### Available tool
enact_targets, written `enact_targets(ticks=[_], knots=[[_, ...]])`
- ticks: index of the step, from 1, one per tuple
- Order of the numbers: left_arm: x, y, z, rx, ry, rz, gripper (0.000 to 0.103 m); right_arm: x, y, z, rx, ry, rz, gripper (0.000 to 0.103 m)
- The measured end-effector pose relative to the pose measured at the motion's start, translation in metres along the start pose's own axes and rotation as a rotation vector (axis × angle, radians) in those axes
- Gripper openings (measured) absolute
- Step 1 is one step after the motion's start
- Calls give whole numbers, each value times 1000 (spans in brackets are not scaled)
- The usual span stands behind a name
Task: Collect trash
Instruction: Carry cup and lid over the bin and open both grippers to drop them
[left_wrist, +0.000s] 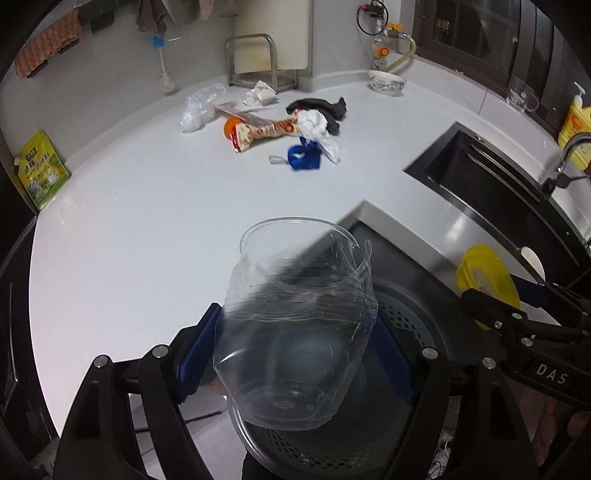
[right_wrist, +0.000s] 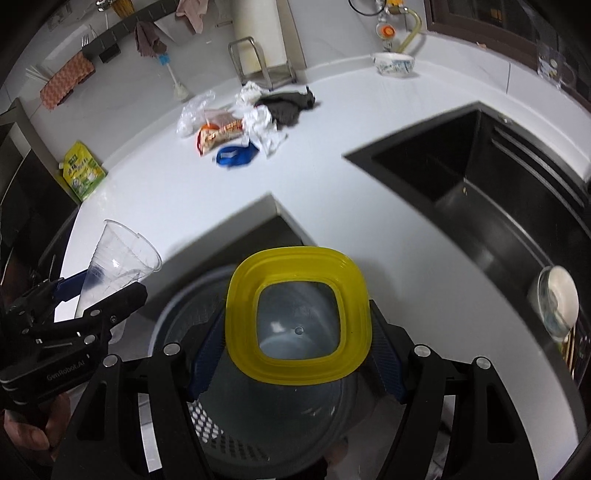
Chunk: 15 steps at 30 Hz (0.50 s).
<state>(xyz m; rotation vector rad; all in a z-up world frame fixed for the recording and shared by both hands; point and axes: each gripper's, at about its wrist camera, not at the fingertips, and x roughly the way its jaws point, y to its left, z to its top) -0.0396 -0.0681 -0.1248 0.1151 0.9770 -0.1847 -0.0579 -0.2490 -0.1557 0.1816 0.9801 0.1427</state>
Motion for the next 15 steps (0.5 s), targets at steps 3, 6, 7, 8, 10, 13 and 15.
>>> enact_targets(ticks=[3,6,7,8,10,13,15], knots=[[2,-6,-12,4,12,4,77,3,-1,-13,-4,18,8,69],[8,-10,-23,-1,31,6,77,10,-2,-24,-7,36,19,69],[12,-10,-27,-2,40,8,77,13,-2,-28,-10,43,20,69],[14,-11,-30,-3,48,10,77,16,-2,-32,-12,51,21,69],[21,-11,-36,-5,66,12,77,23,-4,-40,-8,70,28,69],[31,-11,-45,-11,93,16,77,33,-4,-48,-7,95,28,69],[37,-11,-50,-15,110,18,77,41,-5,-54,-7,112,28,69]])
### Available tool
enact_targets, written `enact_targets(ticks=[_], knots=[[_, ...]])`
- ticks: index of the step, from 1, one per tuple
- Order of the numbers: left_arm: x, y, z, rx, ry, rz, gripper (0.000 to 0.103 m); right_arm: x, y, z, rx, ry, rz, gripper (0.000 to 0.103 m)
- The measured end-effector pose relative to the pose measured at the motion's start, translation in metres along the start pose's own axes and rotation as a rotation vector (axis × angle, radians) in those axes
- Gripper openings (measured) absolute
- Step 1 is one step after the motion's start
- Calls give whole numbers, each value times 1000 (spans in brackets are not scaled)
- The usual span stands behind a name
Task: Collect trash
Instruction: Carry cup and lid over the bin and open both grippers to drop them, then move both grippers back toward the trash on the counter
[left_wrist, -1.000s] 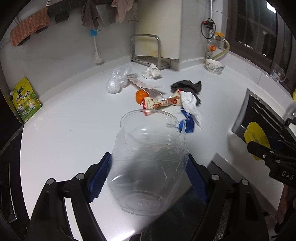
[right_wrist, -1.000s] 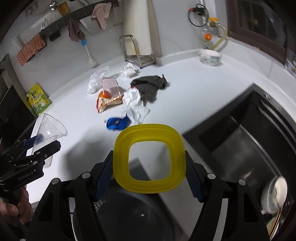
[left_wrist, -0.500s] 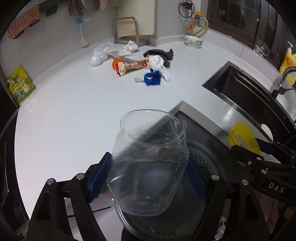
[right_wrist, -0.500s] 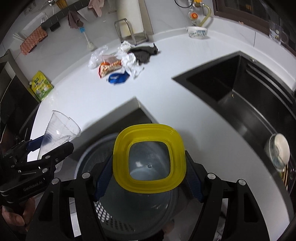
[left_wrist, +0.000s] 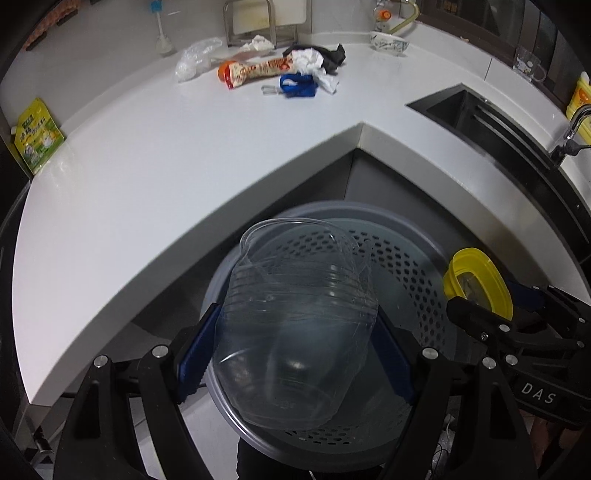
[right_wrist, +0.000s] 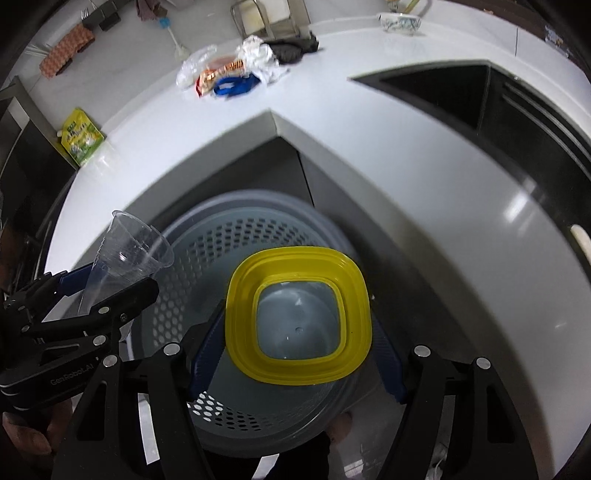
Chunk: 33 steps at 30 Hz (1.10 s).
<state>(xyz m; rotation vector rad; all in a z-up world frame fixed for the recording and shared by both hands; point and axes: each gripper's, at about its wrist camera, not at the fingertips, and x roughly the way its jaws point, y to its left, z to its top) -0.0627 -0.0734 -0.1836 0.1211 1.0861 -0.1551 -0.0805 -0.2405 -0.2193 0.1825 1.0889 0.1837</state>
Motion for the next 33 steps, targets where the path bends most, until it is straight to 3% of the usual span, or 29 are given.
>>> enact_targets(ticks=[17,33], knots=[[24,10,-20,-26,59,18,80,30,6,-10,-6,83,34,71],[22,16,-18,-41,64,31,83,26,1,-7,-4,65,22,74]])
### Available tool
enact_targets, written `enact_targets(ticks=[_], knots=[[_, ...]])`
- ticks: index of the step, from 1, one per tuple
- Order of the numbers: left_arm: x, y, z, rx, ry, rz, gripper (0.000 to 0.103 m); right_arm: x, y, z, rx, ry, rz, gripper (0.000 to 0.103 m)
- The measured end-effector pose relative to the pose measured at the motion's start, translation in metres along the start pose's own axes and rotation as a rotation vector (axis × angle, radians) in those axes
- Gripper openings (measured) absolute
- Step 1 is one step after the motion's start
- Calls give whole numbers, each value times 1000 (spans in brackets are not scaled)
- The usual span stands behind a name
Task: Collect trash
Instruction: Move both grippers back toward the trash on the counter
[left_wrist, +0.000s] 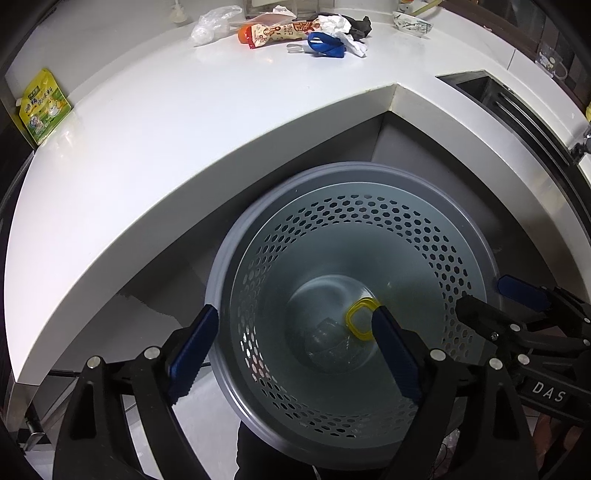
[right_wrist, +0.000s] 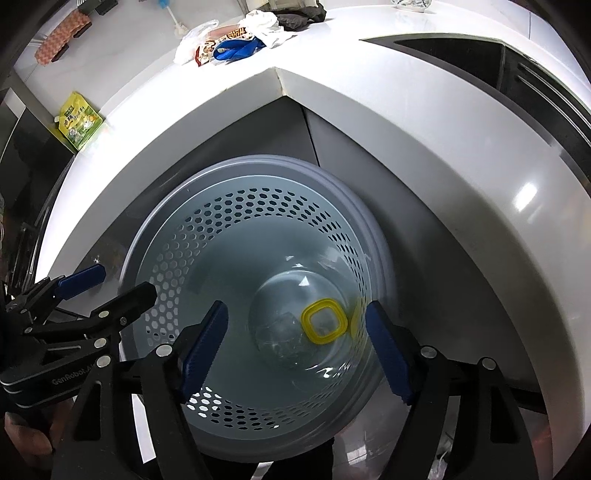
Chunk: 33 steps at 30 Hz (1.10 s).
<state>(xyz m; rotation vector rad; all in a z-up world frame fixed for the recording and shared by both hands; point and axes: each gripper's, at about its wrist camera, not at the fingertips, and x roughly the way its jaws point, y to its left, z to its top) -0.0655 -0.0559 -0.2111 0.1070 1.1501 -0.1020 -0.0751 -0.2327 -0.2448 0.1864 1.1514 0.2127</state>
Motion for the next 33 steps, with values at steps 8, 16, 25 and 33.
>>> enact_targets(ticks=[8,16,25,33], knots=[[-13,0,6,1,-23,6,83,-10,-2,4,2,-17,2,74],[-50,1,24,-19,-88,17,84,-43,3,19,-10,-73,11,74],[-91,10,50,-53,-193,40,90,-74,14,46,-55,-137,23,74],[-110,35,71,-95,-239,55,95,-83,24,74,-68,-174,21,74]])
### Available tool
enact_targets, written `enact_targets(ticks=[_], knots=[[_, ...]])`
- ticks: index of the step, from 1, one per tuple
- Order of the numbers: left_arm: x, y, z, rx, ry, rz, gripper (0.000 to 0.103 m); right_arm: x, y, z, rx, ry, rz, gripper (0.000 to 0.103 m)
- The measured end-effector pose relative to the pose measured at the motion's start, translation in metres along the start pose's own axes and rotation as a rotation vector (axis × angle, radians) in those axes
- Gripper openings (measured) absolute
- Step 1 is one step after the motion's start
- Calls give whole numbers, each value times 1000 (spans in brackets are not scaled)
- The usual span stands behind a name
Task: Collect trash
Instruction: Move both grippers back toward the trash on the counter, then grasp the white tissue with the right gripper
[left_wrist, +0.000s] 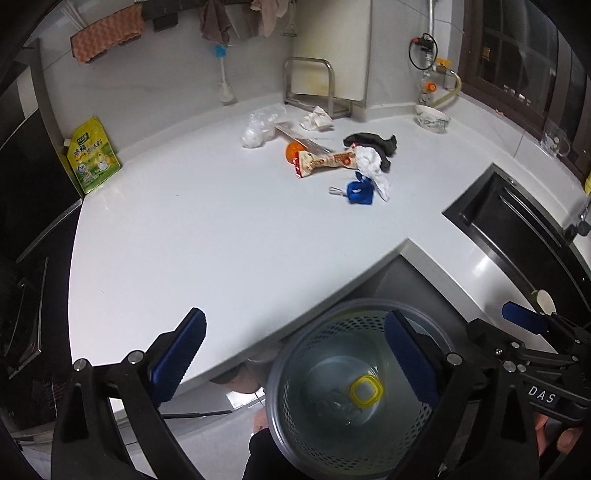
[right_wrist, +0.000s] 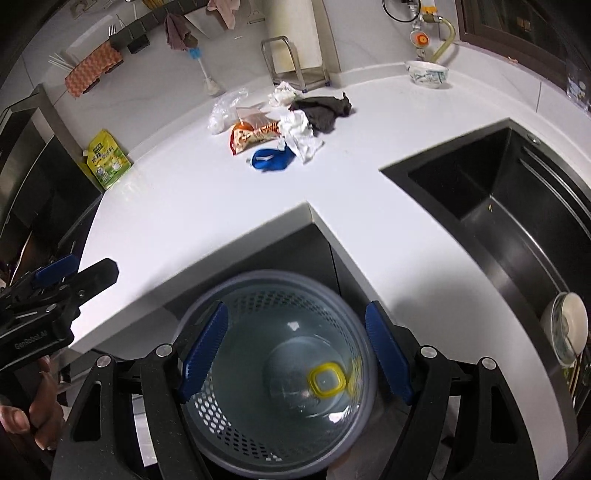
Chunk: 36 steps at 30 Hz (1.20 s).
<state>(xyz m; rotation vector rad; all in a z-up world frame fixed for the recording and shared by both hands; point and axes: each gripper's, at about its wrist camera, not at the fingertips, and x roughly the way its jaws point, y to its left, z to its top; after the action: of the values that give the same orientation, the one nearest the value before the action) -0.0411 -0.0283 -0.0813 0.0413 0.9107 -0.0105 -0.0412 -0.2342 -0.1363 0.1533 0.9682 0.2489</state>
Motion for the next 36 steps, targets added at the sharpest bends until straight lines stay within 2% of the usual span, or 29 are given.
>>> enact_targets(ticks=[5,12,25,36], knots=[[10,16,21,3,-14,4,95,7,7,20,13,-27,-21,74],[33,37,63,34,-34,-31,96,26,18,50,63,-41,-71,74],[105,50,133,139,-58,-114,96,74,16,117,165,-88,-189,74],[167,43,156,180,-38,-174,96,133,7,164,184,-86,-221,74]])
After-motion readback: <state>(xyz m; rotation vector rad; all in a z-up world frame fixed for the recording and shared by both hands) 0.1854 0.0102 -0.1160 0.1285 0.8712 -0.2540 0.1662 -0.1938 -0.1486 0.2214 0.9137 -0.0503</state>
